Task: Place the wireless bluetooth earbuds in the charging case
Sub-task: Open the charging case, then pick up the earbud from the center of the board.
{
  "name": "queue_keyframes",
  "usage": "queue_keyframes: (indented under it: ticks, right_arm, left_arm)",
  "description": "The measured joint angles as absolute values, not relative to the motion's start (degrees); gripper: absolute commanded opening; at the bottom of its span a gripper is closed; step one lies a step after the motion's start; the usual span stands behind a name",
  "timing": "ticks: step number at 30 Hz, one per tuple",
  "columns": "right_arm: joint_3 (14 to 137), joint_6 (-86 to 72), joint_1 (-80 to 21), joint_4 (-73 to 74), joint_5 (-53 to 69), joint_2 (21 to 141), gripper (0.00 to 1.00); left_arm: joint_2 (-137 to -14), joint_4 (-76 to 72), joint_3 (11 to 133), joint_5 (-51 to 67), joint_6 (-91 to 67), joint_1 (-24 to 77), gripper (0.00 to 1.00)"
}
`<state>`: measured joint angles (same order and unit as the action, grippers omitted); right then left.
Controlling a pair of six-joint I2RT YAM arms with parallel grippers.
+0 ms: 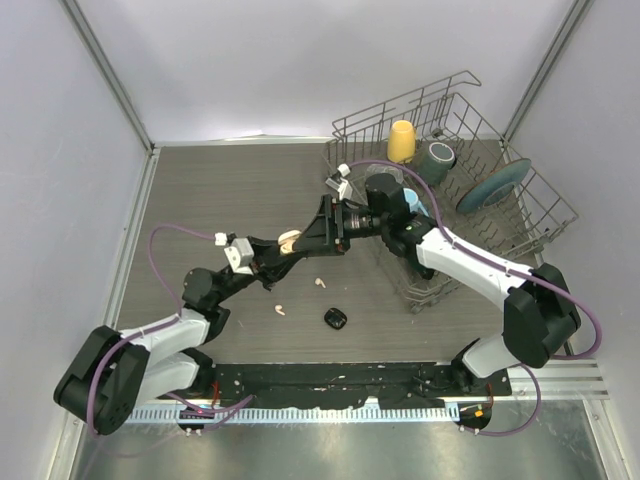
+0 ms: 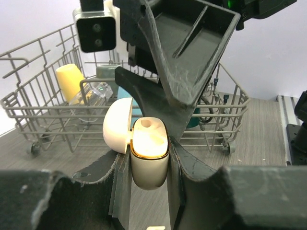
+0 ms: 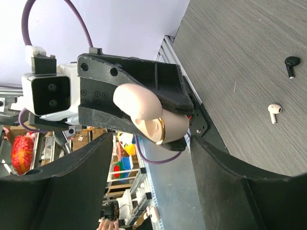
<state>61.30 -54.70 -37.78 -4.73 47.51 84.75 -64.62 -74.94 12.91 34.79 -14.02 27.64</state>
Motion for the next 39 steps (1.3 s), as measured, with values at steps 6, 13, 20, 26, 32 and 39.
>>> queue_keyframes:
  ticks: [6, 13, 20, 26, 32, 39]
  right_arm:
    - [61.6, -51.6, -37.1, -1.6, 46.6, 83.5, 0.73]
    - [62.8, -41.8, -34.7, 11.2, 38.1, 80.4, 0.61]
    - [63.4, -32.1, -35.0, 23.0, 27.2, 81.3, 0.52]
    - [63.4, -25.8, -37.1, 26.6, 20.6, 84.4, 0.52]
    - [63.4, -22.2, -37.8, 28.1, 17.0, 86.3, 0.52]
    - [63.4, -19.9, -40.0, 27.4, 14.1, 87.6, 0.52]
  left_arm:
    - [-59.0, -74.5, 9.3, 30.9, -10.4, 27.6, 0.00]
    - [-47.6, -67.9, 8.0, 27.7, -5.5, 26.6, 0.00]
    - [-39.6, -60.5, 6.6, 26.9, -5.3, 25.5, 0.00]
    - [-40.4, -62.3, 4.2, 29.6, -8.7, 25.4, 0.00]
    - [-44.0, -68.1, 2.7, 31.0, -12.8, 23.8, 0.00]
    - [-44.5, -72.3, 2.7, 31.1, -16.6, 20.1, 0.00]
